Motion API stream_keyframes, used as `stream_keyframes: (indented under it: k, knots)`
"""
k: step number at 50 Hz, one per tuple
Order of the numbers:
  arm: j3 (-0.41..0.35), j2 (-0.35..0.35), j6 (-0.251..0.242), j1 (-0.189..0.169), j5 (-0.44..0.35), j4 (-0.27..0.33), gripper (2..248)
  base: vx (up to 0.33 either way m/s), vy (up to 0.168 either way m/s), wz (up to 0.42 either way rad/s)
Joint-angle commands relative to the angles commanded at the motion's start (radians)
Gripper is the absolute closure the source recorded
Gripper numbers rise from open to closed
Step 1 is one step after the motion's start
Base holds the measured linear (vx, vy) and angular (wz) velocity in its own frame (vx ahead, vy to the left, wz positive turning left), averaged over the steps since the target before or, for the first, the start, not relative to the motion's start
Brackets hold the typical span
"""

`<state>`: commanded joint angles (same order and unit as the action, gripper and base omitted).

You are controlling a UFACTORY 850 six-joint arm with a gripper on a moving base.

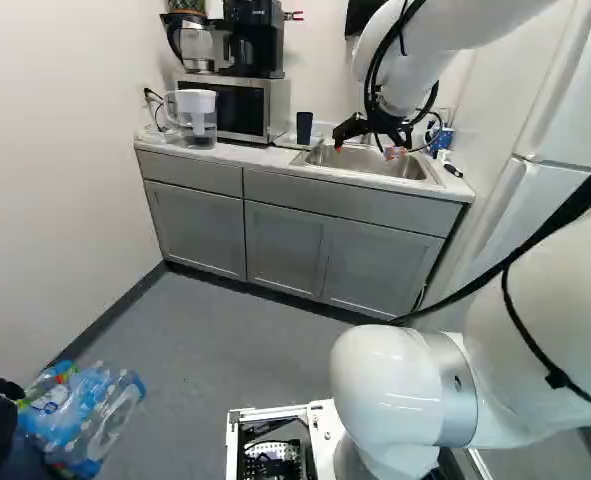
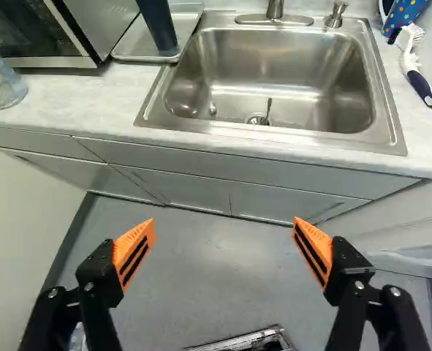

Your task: Rinse the cup and place it in the tray

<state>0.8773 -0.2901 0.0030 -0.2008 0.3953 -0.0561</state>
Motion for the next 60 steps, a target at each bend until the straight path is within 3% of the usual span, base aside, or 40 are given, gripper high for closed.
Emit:
stream_keyframes:
  k: [30,60]
  knots:
    - [-0.035,0.000,0.000,0.009,-0.056,0.002,3,0.000,0.000,0.000]
    - [-0.133,0.002,-0.001,0.034,-0.213,0.009,3,0.000,0.000,0.000]
